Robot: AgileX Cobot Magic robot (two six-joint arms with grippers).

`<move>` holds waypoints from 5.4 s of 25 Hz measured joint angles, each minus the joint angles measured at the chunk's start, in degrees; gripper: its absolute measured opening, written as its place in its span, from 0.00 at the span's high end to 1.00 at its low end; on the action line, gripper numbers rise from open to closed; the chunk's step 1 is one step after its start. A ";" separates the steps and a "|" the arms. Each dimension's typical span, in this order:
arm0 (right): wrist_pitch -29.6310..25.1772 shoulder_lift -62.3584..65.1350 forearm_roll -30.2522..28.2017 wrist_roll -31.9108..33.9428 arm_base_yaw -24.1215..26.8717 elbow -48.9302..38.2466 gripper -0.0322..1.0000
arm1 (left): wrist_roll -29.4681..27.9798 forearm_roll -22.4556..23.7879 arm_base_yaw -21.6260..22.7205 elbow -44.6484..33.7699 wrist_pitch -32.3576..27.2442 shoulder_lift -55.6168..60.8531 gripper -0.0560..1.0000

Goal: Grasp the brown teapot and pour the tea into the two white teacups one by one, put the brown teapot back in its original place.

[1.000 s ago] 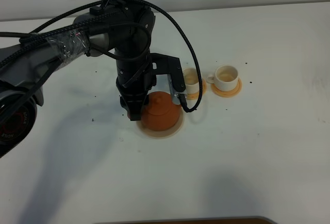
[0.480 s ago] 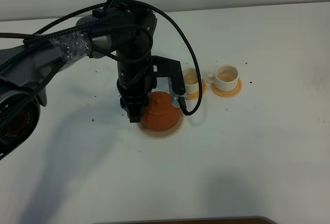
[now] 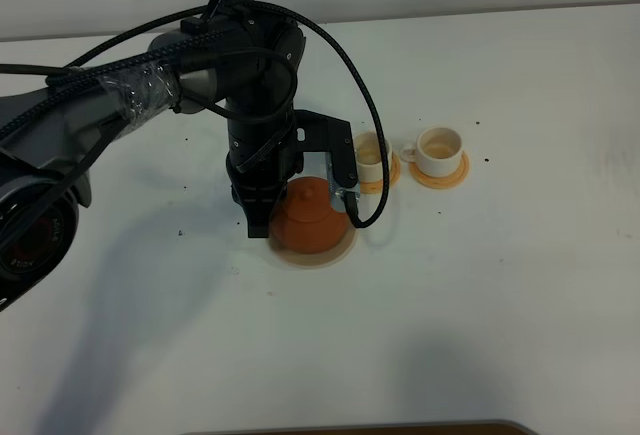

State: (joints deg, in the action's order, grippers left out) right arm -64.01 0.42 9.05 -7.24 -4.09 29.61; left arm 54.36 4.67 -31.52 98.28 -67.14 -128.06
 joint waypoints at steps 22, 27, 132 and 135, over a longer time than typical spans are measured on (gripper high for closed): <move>0.00 0.00 0.00 0.00 0.00 0.00 0.74 | 0.55 -0.46 -0.05 0.00 -0.11 2.00 0.81; 0.00 0.00 0.00 0.00 0.00 0.00 0.74 | 0.55 -0.60 0.32 0.00 -0.11 2.00 0.81; 0.05 0.00 0.00 0.00 0.00 0.00 0.74 | 39.83 2.15 -0.57 34.36 21.74 -15.73 0.81; 0.05 0.00 0.00 0.00 0.00 0.00 0.74 | 41.44 2.39 -0.91 34.36 22.56 -15.73 0.81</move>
State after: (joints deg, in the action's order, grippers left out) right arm -63.96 0.42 9.05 -7.24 -4.09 29.61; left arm 95.80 7.06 -32.43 132.64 -44.58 -143.79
